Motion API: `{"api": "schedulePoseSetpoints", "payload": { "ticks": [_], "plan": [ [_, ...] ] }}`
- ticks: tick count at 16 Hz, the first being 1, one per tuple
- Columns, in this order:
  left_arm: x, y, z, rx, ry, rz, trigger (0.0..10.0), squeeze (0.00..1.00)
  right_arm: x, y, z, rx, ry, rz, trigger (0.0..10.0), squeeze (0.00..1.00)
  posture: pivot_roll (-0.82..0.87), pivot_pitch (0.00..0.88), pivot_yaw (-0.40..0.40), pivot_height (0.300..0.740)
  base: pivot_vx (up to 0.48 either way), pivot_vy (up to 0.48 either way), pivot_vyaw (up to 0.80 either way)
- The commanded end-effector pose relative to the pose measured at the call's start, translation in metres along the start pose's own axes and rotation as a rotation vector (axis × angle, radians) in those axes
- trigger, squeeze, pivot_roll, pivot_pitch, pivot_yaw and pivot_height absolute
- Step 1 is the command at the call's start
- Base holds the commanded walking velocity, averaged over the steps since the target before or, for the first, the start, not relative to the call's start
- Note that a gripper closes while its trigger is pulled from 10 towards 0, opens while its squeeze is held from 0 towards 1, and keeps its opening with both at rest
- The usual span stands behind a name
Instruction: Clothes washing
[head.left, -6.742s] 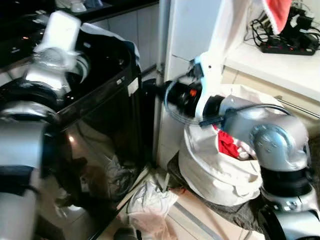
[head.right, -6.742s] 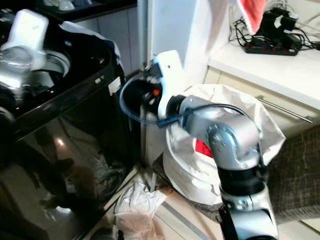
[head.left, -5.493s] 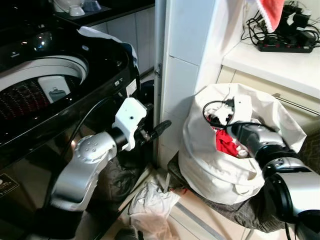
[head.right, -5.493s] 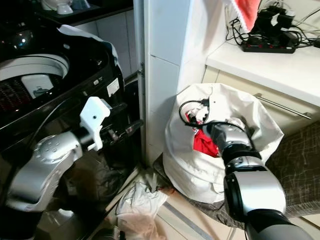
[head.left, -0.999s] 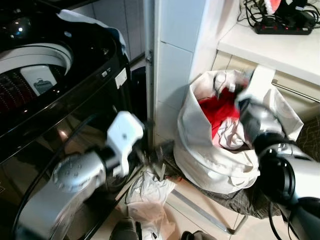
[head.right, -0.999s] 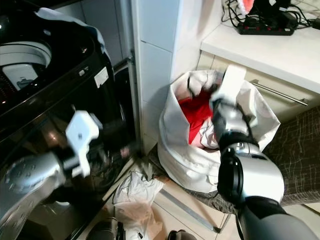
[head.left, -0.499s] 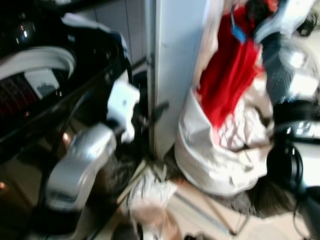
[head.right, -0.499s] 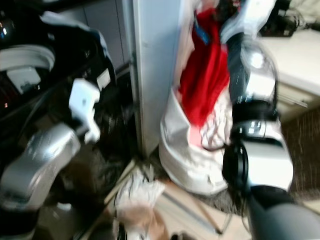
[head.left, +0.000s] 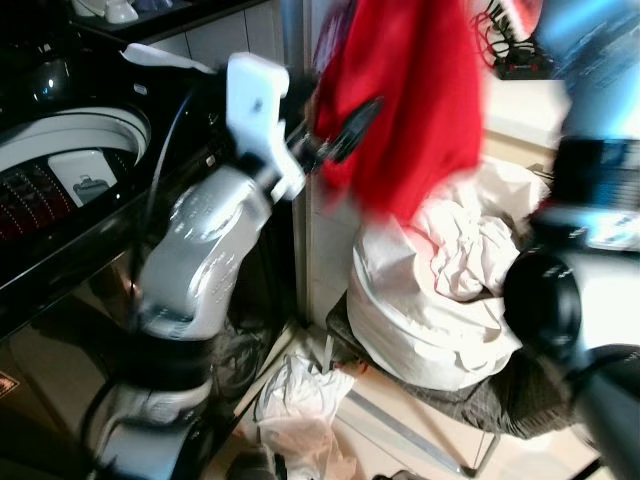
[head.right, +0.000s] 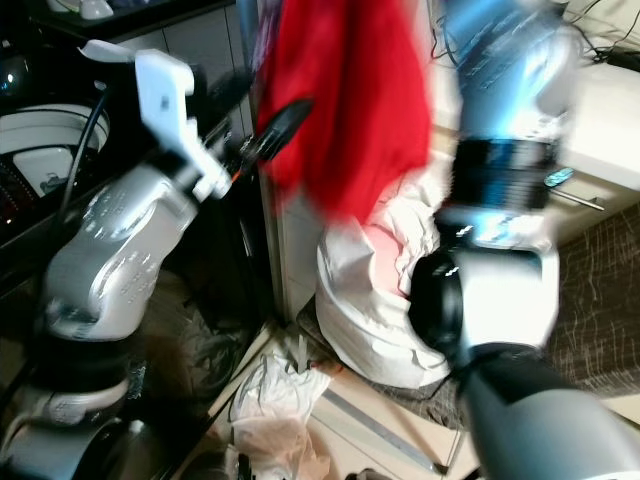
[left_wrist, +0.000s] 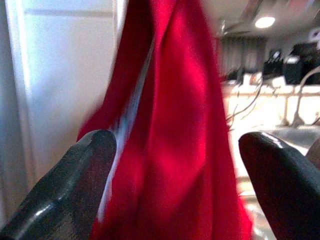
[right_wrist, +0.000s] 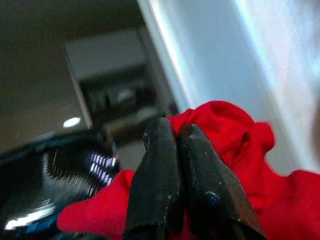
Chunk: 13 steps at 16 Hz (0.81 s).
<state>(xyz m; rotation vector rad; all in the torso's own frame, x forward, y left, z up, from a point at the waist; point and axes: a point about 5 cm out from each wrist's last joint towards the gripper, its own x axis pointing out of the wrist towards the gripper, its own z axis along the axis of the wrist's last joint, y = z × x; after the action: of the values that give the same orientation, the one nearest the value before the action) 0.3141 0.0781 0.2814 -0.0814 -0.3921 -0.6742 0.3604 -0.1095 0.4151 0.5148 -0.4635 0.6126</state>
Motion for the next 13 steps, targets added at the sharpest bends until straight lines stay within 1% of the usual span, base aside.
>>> {"api": "schedulePoseSetpoints", "payload": {
  "ticks": [1, 2, 4, 5, 6, 7, 8, 9, 10, 11, 13],
  "plan": [
    [0.001, 0.006, -0.001, -0.011, -0.007, 0.033, 10.0, 1.0, -0.001, 0.007, 0.003, 0.007, 0.006, 0.034, 0.0, 0.0, 0.0, 0.0, 0.028, 0.74, 0.0, 0.0, 0.0],
    [0.002, 0.006, -0.003, -0.017, -0.008, 0.034, 10.0, 1.0, -0.005, 0.009, -0.01, 0.047, 0.059, 0.044, 0.0, 0.0, 0.0, 0.0, 0.021, 0.74, 0.0, 0.0, 0.0],
    [0.002, 0.0, -0.008, -0.05, -0.012, -0.013, 10.0, 1.0, -0.013, 0.015, -0.024, 0.124, 0.133, 0.071, 0.0, 0.0, 0.01, 0.0, 0.011, 0.74, 0.0, 0.0, 0.0],
    [0.001, -0.009, -0.013, -0.081, 0.002, -0.079, 10.0, 1.0, -0.016, 0.02, -0.032, 0.16, 0.168, 0.089, 0.0, 0.0, 0.01, 0.0, 0.009, 0.74, 0.0, 0.0, 0.0],
    [0.0, -0.016, -0.019, -0.066, 0.031, -0.129, 10.0, 1.0, -0.018, 0.023, -0.035, 0.173, 0.184, 0.1, 0.0, 0.0, 0.01, 0.0, 0.009, 0.74, 0.0, 0.0, 0.0],
    [-0.002, -0.02, -0.029, -0.006, 0.087, -0.152, 10.0, 0.82, -0.019, 0.028, -0.037, 0.192, 0.198, 0.123, 0.0, 0.0, 0.0, 0.0, 0.008, 0.74, 0.0, 0.0, 0.0],
    [-0.001, -0.018, -0.038, 0.046, 0.118, -0.125, 10.0, 0.0, -0.021, 0.033, -0.037, 0.197, 0.21, 0.147, 0.0, 0.0, 0.0, 0.0, 0.012, 0.74, 0.0, 0.0, 0.0],
    [0.0, -0.016, -0.041, 0.062, 0.124, -0.098, 0.0, 0.0, -0.022, 0.036, -0.036, 0.196, 0.215, 0.156, 0.0, 0.0, 0.0, 0.0, 0.015, 0.74, 0.0, 0.0, 0.0],
    [0.001, -0.01, -0.041, 0.049, 0.137, -0.051, 0.0, 0.0, -0.023, 0.037, -0.034, 0.198, 0.213, 0.158, 0.0, 0.0, 0.0, 0.0, 0.017, 0.74, 0.0, 0.0, 0.0],
    [0.001, -0.006, -0.041, 0.05, 0.139, -0.032, 0.0, 0.0, -0.023, 0.038, -0.034, 0.198, 0.213, 0.158, 0.0, 0.0, 0.0, 0.0, 0.025, 0.74, 0.0, 0.0, 0.0],
    [0.002, 0.005, -0.04, 0.069, 0.146, 0.017, 0.0, 0.0, -0.025, 0.037, -0.032, 0.196, 0.208, 0.154, 0.0, 0.0, 0.0, 0.0, 0.028, 0.74, 0.0, 0.0, 0.0]
  ]
}}
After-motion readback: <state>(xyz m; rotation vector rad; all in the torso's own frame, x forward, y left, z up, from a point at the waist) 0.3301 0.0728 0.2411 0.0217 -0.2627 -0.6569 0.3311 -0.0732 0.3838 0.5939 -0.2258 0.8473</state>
